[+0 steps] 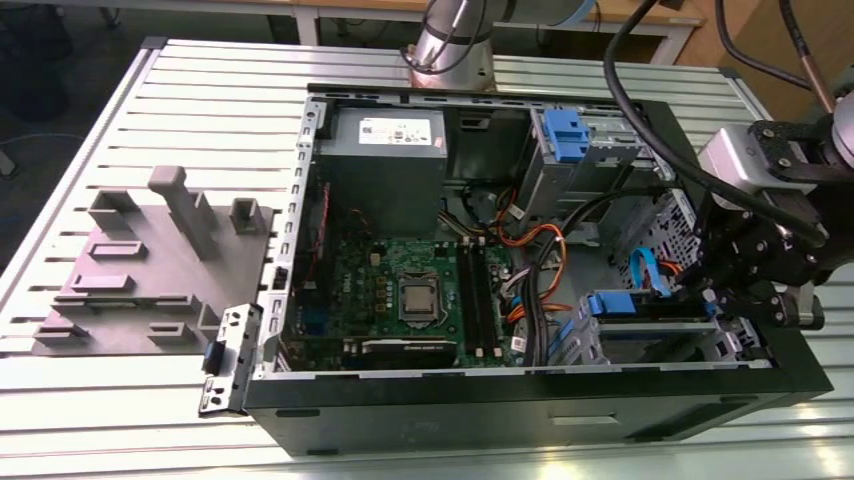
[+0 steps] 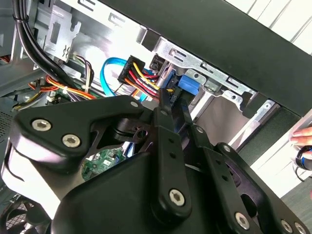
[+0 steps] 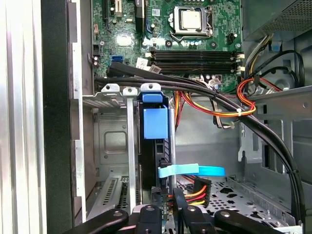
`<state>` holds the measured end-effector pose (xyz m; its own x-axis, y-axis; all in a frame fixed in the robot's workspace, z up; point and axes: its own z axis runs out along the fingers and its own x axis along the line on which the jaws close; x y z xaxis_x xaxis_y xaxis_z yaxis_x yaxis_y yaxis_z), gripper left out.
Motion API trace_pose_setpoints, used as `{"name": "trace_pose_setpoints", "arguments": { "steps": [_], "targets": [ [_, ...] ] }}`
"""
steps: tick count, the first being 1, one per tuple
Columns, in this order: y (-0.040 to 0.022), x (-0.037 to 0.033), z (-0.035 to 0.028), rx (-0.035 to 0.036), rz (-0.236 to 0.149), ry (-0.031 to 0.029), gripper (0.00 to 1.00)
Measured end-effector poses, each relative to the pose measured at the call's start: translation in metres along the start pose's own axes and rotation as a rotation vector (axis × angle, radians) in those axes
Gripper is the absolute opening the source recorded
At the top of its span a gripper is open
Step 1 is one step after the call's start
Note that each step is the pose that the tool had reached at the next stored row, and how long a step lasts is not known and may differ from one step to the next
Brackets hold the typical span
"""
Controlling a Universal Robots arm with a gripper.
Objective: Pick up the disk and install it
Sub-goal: 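Insert the second disk wire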
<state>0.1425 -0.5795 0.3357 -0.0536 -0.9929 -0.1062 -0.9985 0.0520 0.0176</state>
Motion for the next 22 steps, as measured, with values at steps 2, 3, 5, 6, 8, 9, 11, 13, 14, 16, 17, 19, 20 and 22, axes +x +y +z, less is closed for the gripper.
{"name": "trace_pose_setpoints", "arguments": {
  "steps": [2,3,5,6,8,9,11,13,14,16,17,19,20,22],
  "targets": [
    [0.0001,-0.0011,0.0004,-0.0001,-0.001,0.0009,0.24],
    [0.0001,-0.0014,0.0005,-0.0001,-0.001,0.0011,0.24],
    [0.0001,-0.0015,0.0009,-0.0001,-0.001,0.0013,0.24],
    [0.0001,-0.0015,0.0012,-0.0001,-0.001,0.0018,0.24],
    [0.0001,-0.0015,0.0013,-0.0001,-0.001,0.0025,0.24],
    [0.0000,-0.0015,0.0013,0.0000,-0.001,0.0025,0.24],
    [0.0000,-0.0015,0.0013,0.0000,-0.001,0.0026,0.24],
    [0.0000,-0.0015,0.0014,0.0000,-0.001,0.0025,0.24],
    [0.0000,-0.0015,0.0014,0.0000,-0.001,0.0025,0.24],
    [0.0001,-0.0015,0.0014,0.0000,-0.001,0.0025,0.24],
    [0.0001,-0.0015,0.0015,0.0000,-0.001,0.0025,0.24],
    [-0.0003,-0.0015,0.0016,-0.0001,-0.001,0.0024,0.24],
    [-0.0010,-0.0016,0.0017,-0.0001,-0.001,0.0022,0.24],
    [-0.0032,-0.0016,0.0017,-0.0002,-0.001,0.0025,0.24]
  ]
}}
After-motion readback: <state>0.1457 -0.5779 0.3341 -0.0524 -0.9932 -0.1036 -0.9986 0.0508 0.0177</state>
